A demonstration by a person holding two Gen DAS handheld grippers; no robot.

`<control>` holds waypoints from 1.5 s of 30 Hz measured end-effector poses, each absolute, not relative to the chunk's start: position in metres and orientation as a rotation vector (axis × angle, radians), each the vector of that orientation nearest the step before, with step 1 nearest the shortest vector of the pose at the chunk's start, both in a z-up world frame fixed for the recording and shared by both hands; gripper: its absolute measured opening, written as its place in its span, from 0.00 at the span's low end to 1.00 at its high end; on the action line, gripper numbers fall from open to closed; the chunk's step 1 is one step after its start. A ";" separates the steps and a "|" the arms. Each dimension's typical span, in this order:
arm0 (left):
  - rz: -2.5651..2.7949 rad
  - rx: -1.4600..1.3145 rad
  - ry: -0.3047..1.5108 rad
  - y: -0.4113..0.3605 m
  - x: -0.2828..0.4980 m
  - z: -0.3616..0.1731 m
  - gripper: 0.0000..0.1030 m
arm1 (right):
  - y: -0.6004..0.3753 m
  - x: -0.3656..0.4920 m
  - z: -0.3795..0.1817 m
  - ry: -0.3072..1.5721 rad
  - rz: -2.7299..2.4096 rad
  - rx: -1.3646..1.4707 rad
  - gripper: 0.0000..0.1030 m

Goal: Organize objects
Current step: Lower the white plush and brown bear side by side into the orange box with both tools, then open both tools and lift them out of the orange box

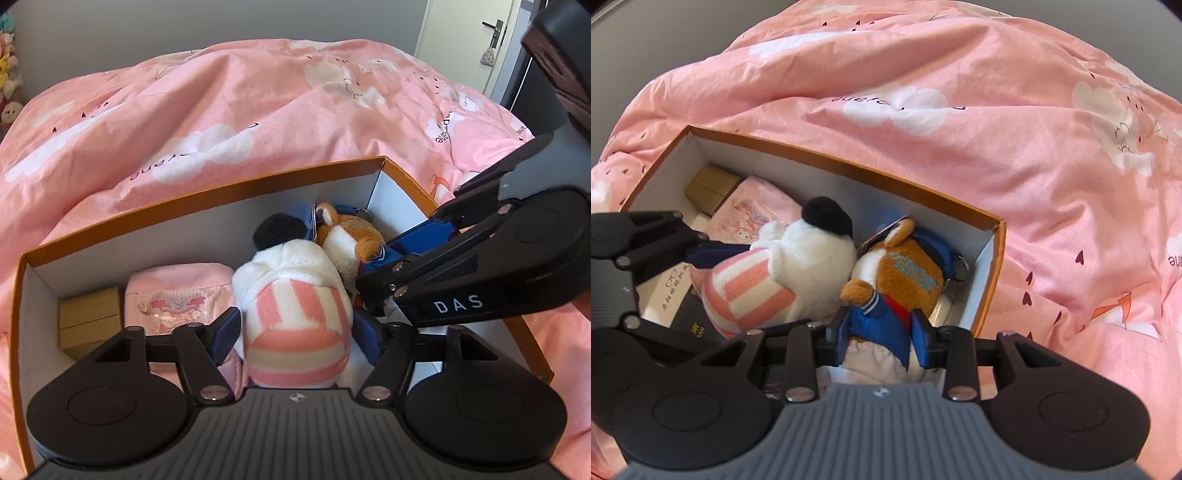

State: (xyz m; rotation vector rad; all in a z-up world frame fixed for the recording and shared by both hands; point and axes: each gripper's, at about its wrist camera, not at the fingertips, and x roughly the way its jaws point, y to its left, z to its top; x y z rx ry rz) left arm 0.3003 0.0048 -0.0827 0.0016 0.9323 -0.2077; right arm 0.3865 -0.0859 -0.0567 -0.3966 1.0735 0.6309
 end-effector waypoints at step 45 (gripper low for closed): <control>-0.245 -0.157 1.137 0.007 0.303 -0.090 0.45 | -0.074 0.333 -0.078 0.961 0.857 -0.936 0.33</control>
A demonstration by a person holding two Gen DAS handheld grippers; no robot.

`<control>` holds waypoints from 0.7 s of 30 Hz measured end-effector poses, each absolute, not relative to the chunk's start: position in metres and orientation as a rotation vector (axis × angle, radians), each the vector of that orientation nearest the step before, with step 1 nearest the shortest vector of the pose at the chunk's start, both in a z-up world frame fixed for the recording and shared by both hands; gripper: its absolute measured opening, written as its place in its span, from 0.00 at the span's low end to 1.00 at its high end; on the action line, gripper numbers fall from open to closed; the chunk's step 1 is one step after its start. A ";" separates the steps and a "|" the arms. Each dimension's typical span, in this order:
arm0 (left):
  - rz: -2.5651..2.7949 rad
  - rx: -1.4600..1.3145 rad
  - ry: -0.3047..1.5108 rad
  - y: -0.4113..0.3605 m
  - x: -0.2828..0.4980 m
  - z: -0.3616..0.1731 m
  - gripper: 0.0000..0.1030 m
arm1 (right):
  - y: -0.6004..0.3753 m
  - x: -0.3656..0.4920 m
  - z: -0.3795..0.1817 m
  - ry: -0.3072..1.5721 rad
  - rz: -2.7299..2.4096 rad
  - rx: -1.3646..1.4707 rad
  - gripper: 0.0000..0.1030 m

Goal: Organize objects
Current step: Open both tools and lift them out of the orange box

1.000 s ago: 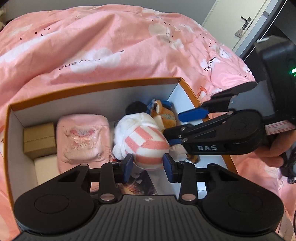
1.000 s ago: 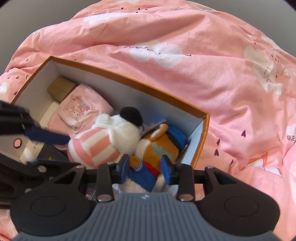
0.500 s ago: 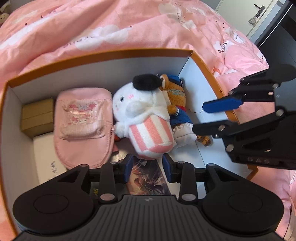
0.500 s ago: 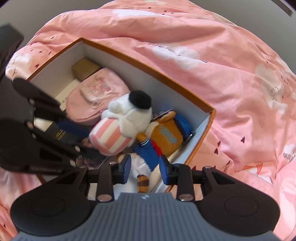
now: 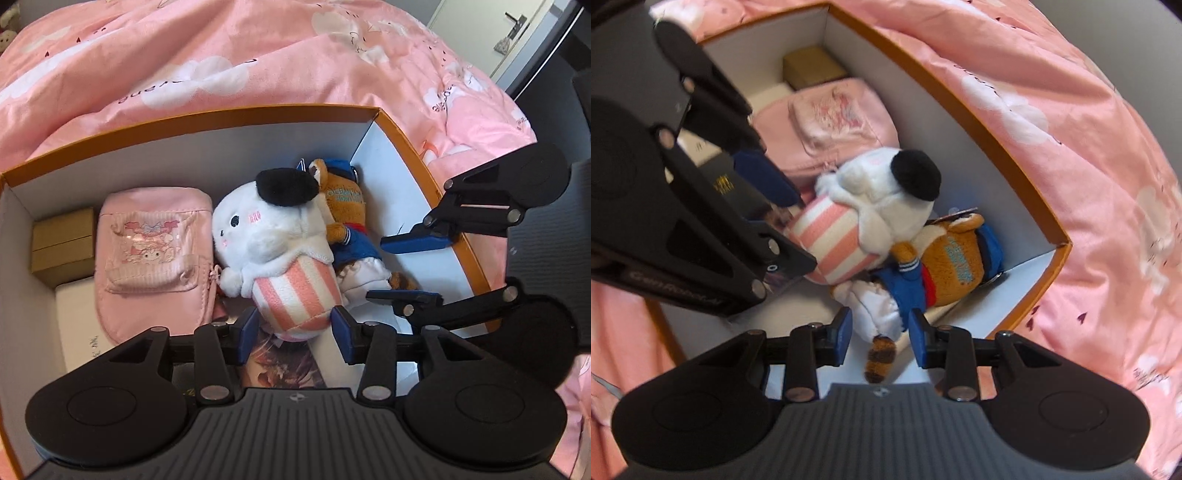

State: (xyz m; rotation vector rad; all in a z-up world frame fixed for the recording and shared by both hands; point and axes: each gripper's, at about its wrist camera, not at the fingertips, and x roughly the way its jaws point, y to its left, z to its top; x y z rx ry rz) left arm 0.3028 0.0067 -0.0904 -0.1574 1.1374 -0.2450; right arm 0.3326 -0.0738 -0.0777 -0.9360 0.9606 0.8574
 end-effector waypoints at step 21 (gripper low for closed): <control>-0.207 -0.087 1.203 0.005 0.319 -0.110 0.42 | -0.069 0.336 -0.089 0.940 0.859 -0.945 0.33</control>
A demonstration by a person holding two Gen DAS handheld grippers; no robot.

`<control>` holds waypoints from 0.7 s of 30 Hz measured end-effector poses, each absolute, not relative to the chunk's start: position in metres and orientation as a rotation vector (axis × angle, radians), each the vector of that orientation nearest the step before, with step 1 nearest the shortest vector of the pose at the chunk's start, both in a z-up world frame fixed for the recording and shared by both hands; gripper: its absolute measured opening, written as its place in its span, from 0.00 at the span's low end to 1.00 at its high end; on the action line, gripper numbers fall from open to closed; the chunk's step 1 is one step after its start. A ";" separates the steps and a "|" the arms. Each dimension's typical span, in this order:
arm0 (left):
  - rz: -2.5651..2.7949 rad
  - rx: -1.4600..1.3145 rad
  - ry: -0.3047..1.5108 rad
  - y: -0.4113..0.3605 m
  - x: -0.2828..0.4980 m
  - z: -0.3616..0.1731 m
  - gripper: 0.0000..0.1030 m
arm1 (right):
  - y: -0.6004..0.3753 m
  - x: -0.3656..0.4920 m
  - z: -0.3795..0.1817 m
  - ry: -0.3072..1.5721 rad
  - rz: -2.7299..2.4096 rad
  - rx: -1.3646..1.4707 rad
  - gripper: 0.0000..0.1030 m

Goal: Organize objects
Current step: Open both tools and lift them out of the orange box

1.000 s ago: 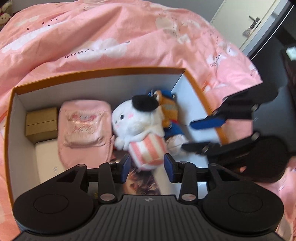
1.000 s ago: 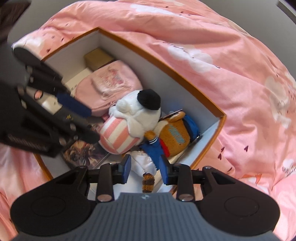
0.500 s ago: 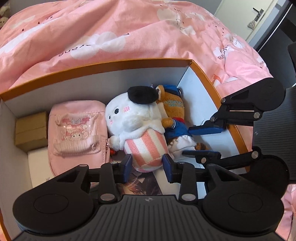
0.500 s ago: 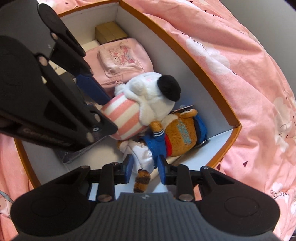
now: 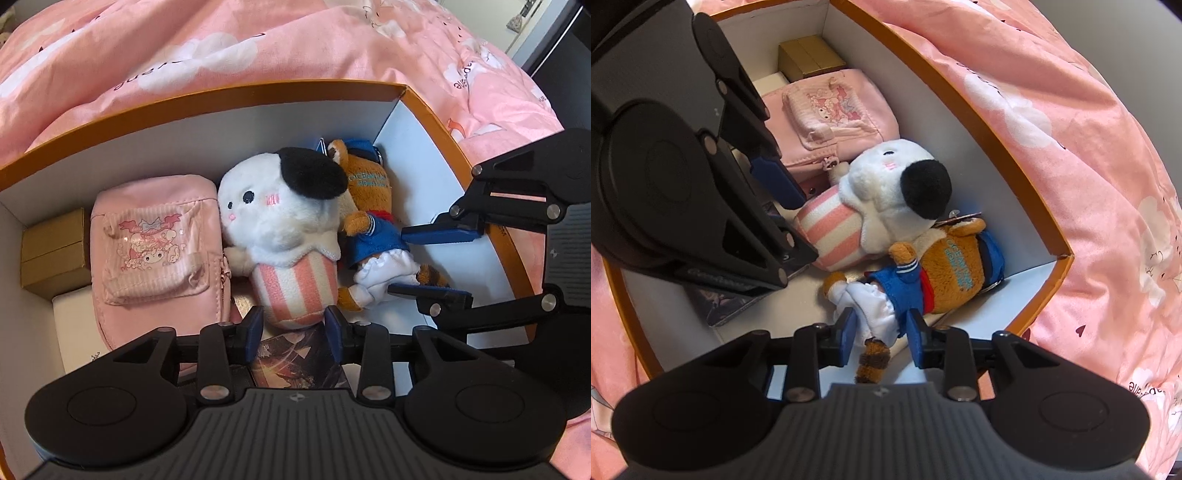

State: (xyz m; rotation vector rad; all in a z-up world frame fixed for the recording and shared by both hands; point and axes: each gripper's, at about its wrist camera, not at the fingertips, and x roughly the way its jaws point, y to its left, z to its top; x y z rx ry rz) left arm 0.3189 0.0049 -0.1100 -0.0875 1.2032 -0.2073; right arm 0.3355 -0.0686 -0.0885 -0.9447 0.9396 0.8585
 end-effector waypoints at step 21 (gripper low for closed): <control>-0.208 -0.044 0.662 -0.041 0.179 -0.002 0.48 | -0.157 0.251 0.013 0.686 0.765 -0.360 0.37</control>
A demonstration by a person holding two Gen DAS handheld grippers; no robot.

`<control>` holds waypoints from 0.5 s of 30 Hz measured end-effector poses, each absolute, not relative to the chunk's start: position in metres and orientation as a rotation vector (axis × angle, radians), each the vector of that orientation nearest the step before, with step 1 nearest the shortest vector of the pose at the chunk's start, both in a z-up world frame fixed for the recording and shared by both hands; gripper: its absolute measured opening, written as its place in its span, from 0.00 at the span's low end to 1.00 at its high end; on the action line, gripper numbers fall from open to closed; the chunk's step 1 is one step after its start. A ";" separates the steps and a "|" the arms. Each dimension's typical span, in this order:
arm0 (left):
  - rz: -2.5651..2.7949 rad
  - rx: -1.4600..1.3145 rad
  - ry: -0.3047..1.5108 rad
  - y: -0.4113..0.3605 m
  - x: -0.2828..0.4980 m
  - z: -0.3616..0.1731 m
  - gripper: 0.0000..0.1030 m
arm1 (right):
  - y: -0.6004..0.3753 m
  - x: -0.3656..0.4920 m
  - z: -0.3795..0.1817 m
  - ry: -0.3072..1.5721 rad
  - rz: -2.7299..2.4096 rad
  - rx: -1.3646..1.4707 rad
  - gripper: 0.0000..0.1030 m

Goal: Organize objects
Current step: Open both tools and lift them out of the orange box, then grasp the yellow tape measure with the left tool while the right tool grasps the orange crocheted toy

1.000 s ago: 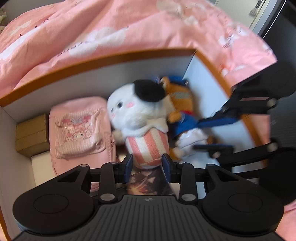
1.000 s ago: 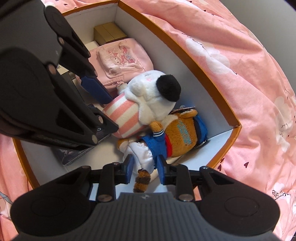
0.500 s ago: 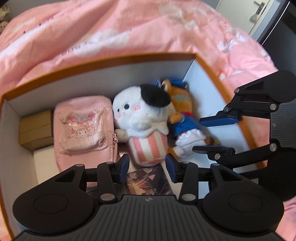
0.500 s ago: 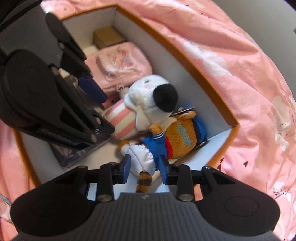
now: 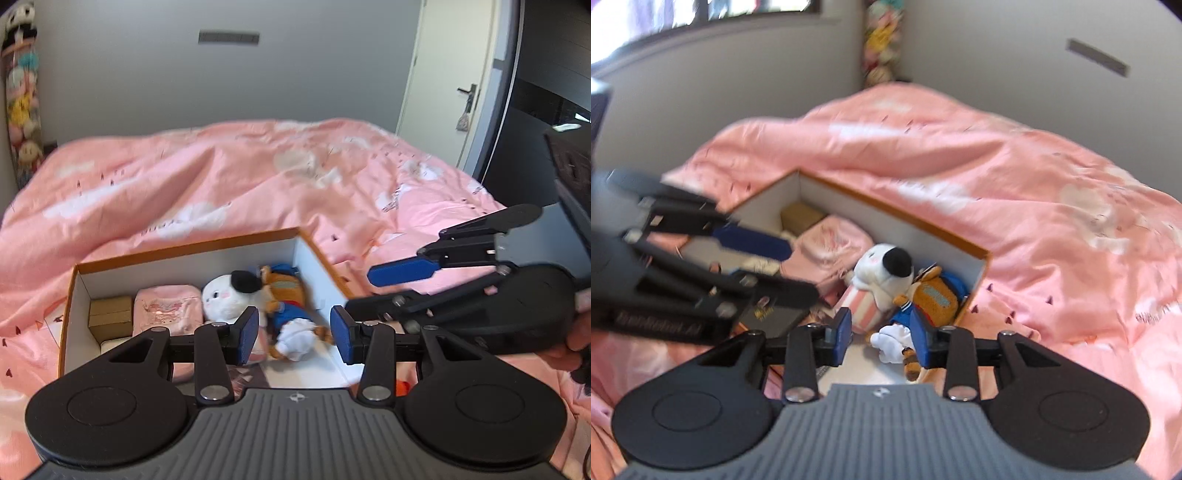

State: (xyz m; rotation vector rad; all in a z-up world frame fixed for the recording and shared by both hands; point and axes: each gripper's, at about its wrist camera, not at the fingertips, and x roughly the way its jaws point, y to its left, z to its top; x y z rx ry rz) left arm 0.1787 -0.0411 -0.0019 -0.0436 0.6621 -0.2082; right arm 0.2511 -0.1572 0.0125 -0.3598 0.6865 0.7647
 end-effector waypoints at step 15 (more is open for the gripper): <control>-0.369 -0.021 0.863 -0.095 0.138 -0.048 0.49 | -0.225 0.204 -0.042 0.791 0.508 -0.076 0.41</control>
